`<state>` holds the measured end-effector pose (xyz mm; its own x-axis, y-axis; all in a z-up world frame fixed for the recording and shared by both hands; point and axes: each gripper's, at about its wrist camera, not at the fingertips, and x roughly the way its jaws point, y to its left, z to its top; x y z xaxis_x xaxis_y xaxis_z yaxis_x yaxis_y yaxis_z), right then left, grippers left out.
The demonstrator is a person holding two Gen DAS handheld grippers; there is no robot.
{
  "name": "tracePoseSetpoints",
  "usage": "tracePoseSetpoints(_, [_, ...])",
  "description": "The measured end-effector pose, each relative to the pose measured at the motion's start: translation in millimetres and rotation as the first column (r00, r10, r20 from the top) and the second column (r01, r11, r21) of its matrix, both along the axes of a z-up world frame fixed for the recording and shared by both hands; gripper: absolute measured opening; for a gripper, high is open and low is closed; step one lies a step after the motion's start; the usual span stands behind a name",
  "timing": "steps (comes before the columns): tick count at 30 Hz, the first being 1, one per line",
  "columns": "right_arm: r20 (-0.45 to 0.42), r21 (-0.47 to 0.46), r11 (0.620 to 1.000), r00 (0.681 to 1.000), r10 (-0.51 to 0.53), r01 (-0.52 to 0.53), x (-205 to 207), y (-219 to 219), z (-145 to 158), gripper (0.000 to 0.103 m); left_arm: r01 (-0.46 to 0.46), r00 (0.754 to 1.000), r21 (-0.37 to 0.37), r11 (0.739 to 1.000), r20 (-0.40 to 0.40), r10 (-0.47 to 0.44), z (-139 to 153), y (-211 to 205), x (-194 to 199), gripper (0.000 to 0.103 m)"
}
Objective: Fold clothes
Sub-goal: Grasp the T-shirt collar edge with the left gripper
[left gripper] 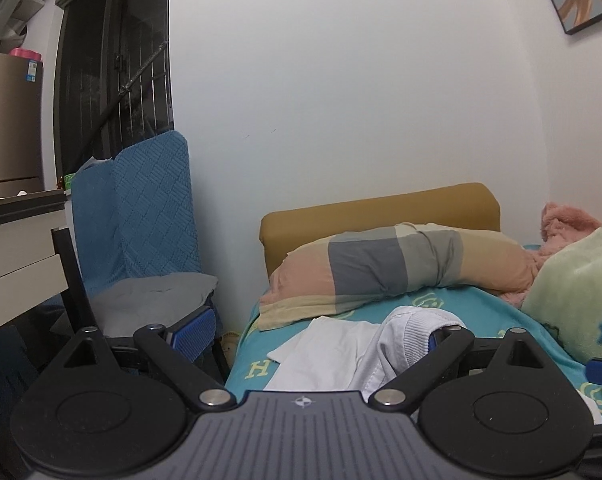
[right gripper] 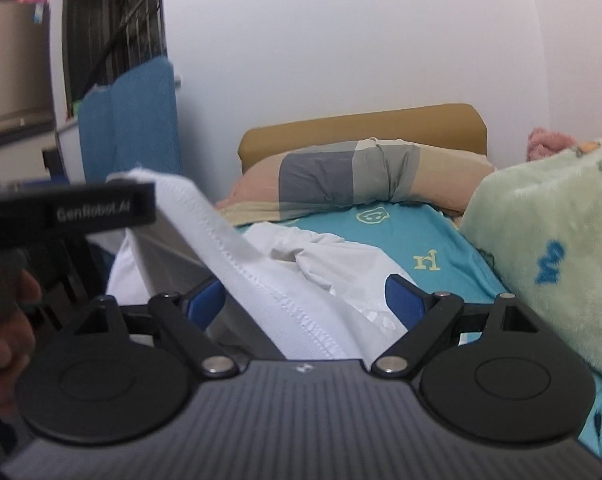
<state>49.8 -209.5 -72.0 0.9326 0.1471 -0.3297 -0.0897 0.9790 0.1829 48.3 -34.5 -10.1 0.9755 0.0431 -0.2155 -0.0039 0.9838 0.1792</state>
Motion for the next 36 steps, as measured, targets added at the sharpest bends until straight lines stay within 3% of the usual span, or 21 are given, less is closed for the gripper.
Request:
tracePoseSetpoints(7, [-0.012,0.052,0.995,0.997,-0.081,0.081,-1,-16,-1,0.088,0.01,1.0,0.002,1.0,0.008,-0.01,3,2,-9,0.097])
tracePoseSetpoints(12, [-0.122,0.042,0.995,0.989,-0.087,0.093,15,-17,-16,0.088,0.015,1.0,0.015,1.0,0.026,-0.016,2,-2,-11,0.097])
tracePoseSetpoints(16, [-0.203,-0.086,0.978,0.958,-0.204,0.19,18,-20,-23,0.088,-0.034,0.999,0.032,0.999,0.04,0.032,2,-2,-10,0.097])
tracePoseSetpoints(19, [-0.246,-0.039,0.945,0.914,-0.324,0.325,7,-53,-17,0.088,-0.066,0.997,-0.027,0.997,0.031,0.067,7,8,-8,0.097])
tracePoseSetpoints(22, [-0.227,0.027,0.907,0.887,-0.403,0.419,-11,-83,1,0.088,-0.099,0.995,-0.085,0.991,0.02,0.101,11,18,-6,0.097])
tracePoseSetpoints(27, [-0.184,0.03,0.908,0.895,-0.406,0.418,-29,-99,18,0.088,-0.107,0.992,-0.114,0.988,0.06,0.114,21,25,-20,0.097])
tracePoseSetpoints(30, [-0.268,-0.059,0.921,0.882,-0.387,0.386,-15,-90,1,0.088,-0.12,0.99,-0.114,0.986,0.056,0.127,21,24,-30,0.098])
tracePoseSetpoints(33, [-0.205,-0.137,0.89,0.867,-0.454,0.434,-12,-82,-2,0.088,-0.13,0.988,-0.171,0.977,0.056,0.142,33,30,-34,0.098])
tracePoseSetpoints(36, [0.03,-0.169,0.859,0.873,-0.486,0.484,-24,-70,46,0.088,-0.153,0.977,-0.202,0.967,0.114,0.179,66,39,-42,0.098])
